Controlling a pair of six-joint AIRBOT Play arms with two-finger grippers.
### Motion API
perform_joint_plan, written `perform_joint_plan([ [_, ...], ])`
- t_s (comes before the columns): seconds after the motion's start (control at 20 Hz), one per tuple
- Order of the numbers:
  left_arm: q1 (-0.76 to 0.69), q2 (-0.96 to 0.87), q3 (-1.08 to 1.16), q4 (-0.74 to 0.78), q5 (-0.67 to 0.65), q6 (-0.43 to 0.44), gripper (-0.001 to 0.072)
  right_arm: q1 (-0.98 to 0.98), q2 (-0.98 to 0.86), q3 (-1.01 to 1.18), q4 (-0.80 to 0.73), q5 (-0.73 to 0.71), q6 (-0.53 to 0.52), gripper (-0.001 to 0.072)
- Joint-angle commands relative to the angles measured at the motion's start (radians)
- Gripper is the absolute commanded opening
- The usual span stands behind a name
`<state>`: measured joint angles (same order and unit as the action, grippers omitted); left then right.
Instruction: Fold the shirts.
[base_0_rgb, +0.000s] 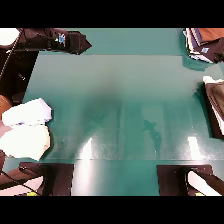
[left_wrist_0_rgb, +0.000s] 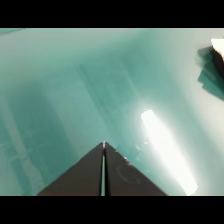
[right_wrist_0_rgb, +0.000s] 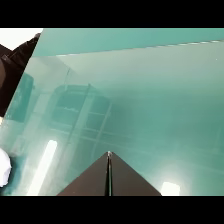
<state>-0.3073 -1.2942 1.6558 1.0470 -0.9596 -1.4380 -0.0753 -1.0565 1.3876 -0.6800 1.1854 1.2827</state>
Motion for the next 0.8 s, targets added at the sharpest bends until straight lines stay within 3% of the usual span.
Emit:
perform_joint_plan([
  [0.0, 0.002, 0.001, 0.001, -0.015, 0.055, -0.001, 0.0024, 0.0, 0.001, 0.001, 0.0, 0.004, 0.0, 0.0012],
  [0.2, 0.119, 0.078, 0.007, 0.089, -0.141, -0.002, 0.0024, 0.0, 0.001, 0.001, -0.001, 0.027, 0.0, 0.0011],
  [0.45, 0.31, 0.185, -0.03, 0.59, -0.499, -0.06, 0.0025, 0.0, 0.001, 0.001, -0.001, 0.025, 0.0, 0.0011],
  [0.5, 0.351, 0.187, -0.055, 0.664, -0.539, -0.101, 0.007, 0.0, 0.001, 0.001, -0.002, 0.021, 0.0, 0.0012],
  [0.6, 0.428, 0.188, -0.131, 0.692, -0.525, -0.156, 0.0661, 0.0, 0.001, 0.001, -0.002, 0.019, 0.0, 0.0012],
  [0.65, 0.454, 0.188, -0.182, 0.692, -0.5, -0.167, 0.0675, 0.0, 0.001, 0.001, -0.002, 0.019, 0.0, 0.0011],
  [0.7, 0.473, 0.188, -0.248, 0.692, -0.47, -0.167, 0.0618, 0.0, 0.001, 0.001, -0.002, 0.019, 0.0, 0.0012],
  [0.75, 0.485, 0.187, -0.317, 0.692, -0.435, -0.167, 0.0612, 0.0, 0.001, 0.001, -0.002, 0.019, 0.0, 0.0012],
])
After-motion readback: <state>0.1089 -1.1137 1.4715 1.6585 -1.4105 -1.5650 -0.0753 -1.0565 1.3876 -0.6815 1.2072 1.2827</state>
